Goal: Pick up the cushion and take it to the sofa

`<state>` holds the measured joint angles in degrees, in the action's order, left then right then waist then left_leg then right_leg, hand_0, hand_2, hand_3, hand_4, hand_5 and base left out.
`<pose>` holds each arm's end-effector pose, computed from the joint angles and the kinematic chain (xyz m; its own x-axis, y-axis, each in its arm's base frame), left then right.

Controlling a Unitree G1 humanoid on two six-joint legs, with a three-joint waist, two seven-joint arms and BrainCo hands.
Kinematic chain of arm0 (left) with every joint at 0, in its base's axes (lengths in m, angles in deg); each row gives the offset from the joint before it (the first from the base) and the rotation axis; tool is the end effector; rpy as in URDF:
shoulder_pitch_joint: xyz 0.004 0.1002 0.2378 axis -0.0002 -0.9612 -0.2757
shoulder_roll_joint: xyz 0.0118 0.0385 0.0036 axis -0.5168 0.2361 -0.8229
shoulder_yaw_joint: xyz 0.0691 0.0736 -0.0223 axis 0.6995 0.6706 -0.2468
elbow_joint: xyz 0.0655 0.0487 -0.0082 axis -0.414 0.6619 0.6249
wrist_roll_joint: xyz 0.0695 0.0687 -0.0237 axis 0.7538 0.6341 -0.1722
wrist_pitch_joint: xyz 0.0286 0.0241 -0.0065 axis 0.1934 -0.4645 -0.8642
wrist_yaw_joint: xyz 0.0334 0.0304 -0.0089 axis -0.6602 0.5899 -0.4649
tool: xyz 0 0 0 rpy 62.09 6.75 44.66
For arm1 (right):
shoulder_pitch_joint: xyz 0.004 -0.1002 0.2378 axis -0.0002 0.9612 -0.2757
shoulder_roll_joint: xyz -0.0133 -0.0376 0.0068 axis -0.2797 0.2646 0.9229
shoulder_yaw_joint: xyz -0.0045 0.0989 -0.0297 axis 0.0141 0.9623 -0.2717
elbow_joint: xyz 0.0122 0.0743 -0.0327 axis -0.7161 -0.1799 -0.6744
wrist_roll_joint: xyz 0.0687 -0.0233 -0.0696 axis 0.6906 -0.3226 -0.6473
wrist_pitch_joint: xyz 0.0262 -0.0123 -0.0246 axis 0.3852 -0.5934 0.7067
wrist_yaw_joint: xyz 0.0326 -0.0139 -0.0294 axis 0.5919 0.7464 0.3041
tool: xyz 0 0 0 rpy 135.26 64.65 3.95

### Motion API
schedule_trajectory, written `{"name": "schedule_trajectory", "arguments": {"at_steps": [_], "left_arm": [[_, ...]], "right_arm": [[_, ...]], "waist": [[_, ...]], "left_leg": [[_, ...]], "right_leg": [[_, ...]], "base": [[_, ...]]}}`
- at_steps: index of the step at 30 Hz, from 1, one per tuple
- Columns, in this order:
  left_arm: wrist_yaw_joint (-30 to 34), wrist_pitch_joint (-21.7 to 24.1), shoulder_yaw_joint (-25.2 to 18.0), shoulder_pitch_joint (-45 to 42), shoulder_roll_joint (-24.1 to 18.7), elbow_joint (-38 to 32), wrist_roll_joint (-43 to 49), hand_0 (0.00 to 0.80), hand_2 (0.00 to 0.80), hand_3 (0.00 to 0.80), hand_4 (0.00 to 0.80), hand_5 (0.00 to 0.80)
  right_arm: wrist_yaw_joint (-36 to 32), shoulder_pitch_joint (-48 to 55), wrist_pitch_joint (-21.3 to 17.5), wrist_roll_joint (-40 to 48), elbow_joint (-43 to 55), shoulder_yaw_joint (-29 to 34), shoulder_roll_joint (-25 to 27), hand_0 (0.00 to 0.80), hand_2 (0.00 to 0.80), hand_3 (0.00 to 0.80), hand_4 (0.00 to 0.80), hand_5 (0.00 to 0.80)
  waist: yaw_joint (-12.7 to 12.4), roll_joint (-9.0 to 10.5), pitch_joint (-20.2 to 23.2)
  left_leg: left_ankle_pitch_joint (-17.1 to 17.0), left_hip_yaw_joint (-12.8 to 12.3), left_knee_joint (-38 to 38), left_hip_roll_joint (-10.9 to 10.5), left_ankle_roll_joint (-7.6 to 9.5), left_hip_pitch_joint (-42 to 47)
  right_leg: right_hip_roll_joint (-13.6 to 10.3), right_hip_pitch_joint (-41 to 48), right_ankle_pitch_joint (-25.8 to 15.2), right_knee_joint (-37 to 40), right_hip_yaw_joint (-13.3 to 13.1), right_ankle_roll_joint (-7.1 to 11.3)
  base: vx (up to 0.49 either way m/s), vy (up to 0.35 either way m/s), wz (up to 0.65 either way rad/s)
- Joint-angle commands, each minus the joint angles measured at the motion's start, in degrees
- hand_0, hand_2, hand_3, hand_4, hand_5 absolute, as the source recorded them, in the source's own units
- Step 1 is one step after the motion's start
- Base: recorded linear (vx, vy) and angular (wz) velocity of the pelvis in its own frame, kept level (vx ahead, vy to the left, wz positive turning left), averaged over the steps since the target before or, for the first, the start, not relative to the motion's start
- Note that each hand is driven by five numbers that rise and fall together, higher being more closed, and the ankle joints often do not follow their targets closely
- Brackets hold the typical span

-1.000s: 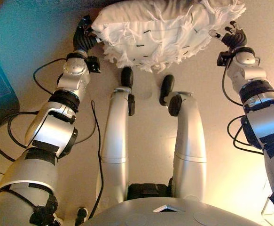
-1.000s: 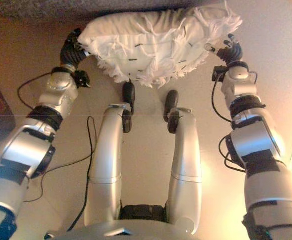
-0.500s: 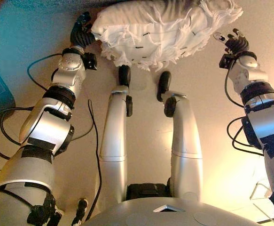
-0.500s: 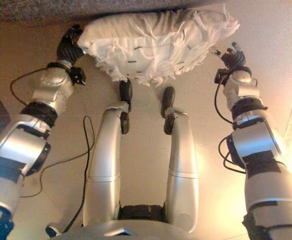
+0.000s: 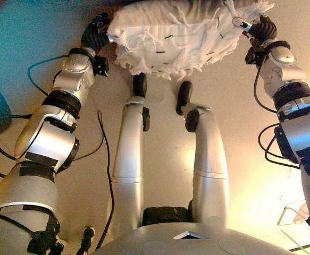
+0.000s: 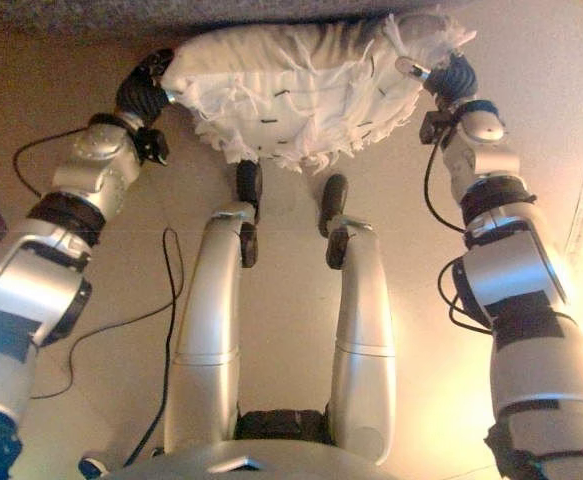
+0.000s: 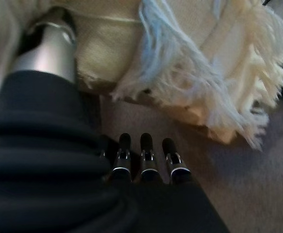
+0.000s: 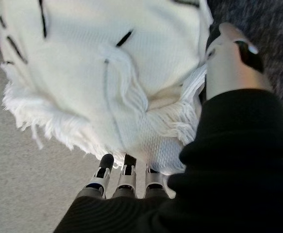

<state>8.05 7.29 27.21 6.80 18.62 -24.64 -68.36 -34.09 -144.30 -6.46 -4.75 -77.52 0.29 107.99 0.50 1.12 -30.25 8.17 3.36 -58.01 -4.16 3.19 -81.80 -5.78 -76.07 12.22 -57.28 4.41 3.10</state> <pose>0.3671 0.2056 0.1954 0.9930 -0.0986 0.0649 0.0882 0.9852 0.1472 0.3687 -0.2342 0.2137 0.9955 -0.0475 0.0819 0.0519 0.9973 -0.0517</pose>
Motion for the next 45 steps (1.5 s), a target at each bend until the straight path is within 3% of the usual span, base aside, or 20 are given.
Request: {"name": "schedule_trajectory", "arguments": {"at_steps": [1, 24, 25, 26, 27, 28, 29, 41, 45], "left_arm": [[3.11, -0.38, 0.40, 3.02, 1.78, -0.76, -2.24, 0.000, 0.000, 0.000, 0.000, 0.000], [11.73, -6.12, 8.03, 6.31, 7.16, -1.00, 1.48, 0.000, 0.000, 0.000, 0.000, 0.000], [11.77, -6.98, 8.13, 6.03, 6.93, -1.21, 1.77, 0.000, 0.000, 0.000, 0.000, 0.000], [11.92, -7.11, 8.42, 5.88, 6.60, -1.18, 1.69, 0.000, 0.000, 0.000, 0.000, 0.000], [12.37, -6.61, 8.52, 5.64, 6.38, -1.17, 1.80, 0.000, 0.000, 0.000, 0.000, 0.000], [13.26, -6.05, 8.45, 5.40, 6.06, -0.89, 2.06, 0.477, 0.477, 0.477, 0.477, 0.477], [13.73, -5.51, 8.42, 5.24, 5.98, -0.67, 1.64, 0.800, 0.800, 0.800, 0.800, 0.800], [8.36, -3.17, 6.59, 6.99, 5.61, -0.52, 3.42, 0.800, 0.800, 0.800, 0.800, 0.800], [7.25, -1.64, 5.80, 6.89, 5.63, -0.55, 3.86, 0.800, 0.800, 0.800, 0.800, 0.800]], "right_arm": [[-2.36, -3.54, -3.50, -1.36, 1.63, -1.30, 1.73, 0.000, 0.000, 0.000, 0.000, 0.000], [-1.65, -7.20, -3.07, -4.47, 2.18, -3.10, -1.84, 0.000, 0.000, 0.000, 0.000, 0.000], [-1.53, -7.24, -3.25, -4.79, 2.12, -3.10, -1.81, 0.044, 0.044, 0.044, 0.044, 0.044], [-1.59, -7.28, -3.41, -4.54, 2.12, -3.25, -1.75, 0.213, 0.213, 0.213, 0.213, 0.213], [-1.52, -7.31, -3.58, -4.38, 2.10, -3.26, -1.81, 0.546, 0.546, 0.546, 0.546, 0.546], [-1.48, -7.55, -3.64, -4.32, 1.96, -3.28, -1.79, 0.800, 0.800, 0.800, 0.800, 0.800], [-1.61, -7.50, -3.71, -4.16, 2.06, -3.35, -1.80, 0.800, 0.800, 0.800, 0.800, 0.800], [-0.63, -7.59, -2.72, -2.23, 1.11, -2.10, -2.18, 0.800, 0.800, 0.800, 0.800, 0.800], [1.06, -6.94, -4.19, -1.51, 1.29, -1.05, -2.49, 0.800, 0.800, 0.800, 0.800, 0.800]], "waist": [[-2.81, -1.27, 0.45], [-1.61, -1.14, 0.45], [-1.61, -1.23, 0.45], [-1.62, -1.28, 0.45], [-1.65, -1.27, 0.45], [-1.71, -1.33, 0.45], [-1.68, -1.34, 0.45], [-1.89, -0.86, 0.45], [-1.78, -0.86, 0.45]], "left_leg": [[3.99, -1.45, -4.68, -0.53, -2.02, 2.09], [2.58, -1.40, 2.23, -0.24, -2.03, 4.44], [2.53, -1.45, 2.42, -0.21, -2.02, 4.45], [2.46, -1.47, 2.55, -0.14, -2.06, 4.43], [2.36, -1.45, 2.76, -0.03, -2.12, 4.49], [2.30, -1.41, 2.93, 0.01, -2.13, 4.58], [2.26, -1.50, 2.87, 0.20, -2.13, 4.53], [2.25, -0.97, 3.32, 0.11, -2.25, 4.66], [2.22, -1.05, 3.92, 0.16, -2.29, 5.15]], "right_leg": [[0.12, 3.63, -11.08, 4.51, -0.62, 0.39], [0.50, 4.71, -12.88, 9.33, -0.76, 1.57], [0.52, 4.69, -12.98, 9.56, -0.72, 1.56], [0.52, 4.67, -13.11, 9.79, -0.71, 1.56], [0.55, 4.76, -13.29, 10.05, -0.69, 1.60], [0.57, 4.79, -13.29, 10.14, -0.70, 1.60], [0.53, 4.78, -13.33, 10.15, -0.63, 1.58], [0.65, 5.06, -13.33, 10.78, -0.34, 1.58], [0.76, 5.45, -13.47, 11.25, -0.44, 1.70]], "base": [[0.010, -0.014, 0.11], [0.001, -0.008, 0.01], [0.000, 0.000, 0.00], [0.000, 0.000, 0.00], [-0.028, 0.011, -0.03], [0.000, 0.000, 0.00], [0.000, 0.000, 0.00], [-0.001, -0.007, 0.01], [0.000, 0.000, 0.00]]}}
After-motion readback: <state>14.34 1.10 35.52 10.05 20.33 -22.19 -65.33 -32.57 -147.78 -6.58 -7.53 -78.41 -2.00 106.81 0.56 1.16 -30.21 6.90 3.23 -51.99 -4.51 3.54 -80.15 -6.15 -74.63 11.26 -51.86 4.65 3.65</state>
